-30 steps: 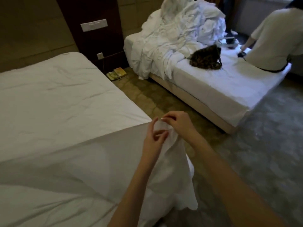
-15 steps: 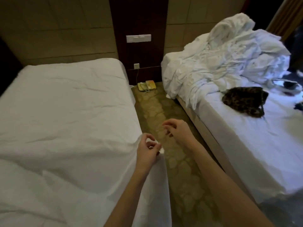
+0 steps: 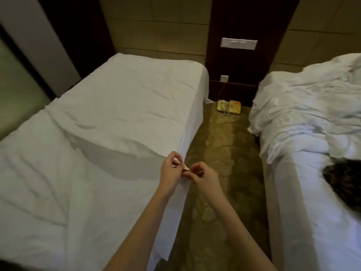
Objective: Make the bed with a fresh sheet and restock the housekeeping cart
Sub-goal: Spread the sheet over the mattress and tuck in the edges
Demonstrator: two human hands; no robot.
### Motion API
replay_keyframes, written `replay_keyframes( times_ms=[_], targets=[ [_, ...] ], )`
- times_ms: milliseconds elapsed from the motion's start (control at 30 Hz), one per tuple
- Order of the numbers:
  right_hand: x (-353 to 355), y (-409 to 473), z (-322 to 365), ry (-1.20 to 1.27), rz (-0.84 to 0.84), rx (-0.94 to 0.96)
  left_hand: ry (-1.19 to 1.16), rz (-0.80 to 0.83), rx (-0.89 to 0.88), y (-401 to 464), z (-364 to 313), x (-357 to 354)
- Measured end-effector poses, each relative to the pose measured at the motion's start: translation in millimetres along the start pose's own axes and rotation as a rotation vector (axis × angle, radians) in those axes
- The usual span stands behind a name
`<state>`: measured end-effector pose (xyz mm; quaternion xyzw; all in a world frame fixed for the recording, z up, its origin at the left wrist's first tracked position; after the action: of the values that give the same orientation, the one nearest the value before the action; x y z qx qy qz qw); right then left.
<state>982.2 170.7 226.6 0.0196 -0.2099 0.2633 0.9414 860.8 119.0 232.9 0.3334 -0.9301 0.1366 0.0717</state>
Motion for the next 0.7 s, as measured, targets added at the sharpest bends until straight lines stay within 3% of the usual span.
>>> replay_keyframes(
  times_ms=[233,367,600,700],
  targets=[
    [-51,82,2,0.062,0.28,0.086,-0.059,-0.286,0.065,47,15,33],
    [-80,100,8,0.069,0.428,0.109,-0.154,-0.289,0.069,48,26,47],
    [-102,131,16,0.06,0.622,0.166,0.244,-0.28,0.305,42,69,50],
    [-114,139,23,0.083,0.693,0.208,0.455,-0.388,0.428,34,74,59]
  ],
)
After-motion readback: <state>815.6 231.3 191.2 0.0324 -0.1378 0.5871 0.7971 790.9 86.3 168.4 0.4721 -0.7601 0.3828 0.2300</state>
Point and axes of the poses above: each hand's wrist, its own y-axis towards the middle knuckle, its own x-axis out of the back of the hand, z = x × y, the point moved 8 cm from there along y, towards the middle knuckle, and after that the axes turned 4 degrees about x, right-handed, at the moved point
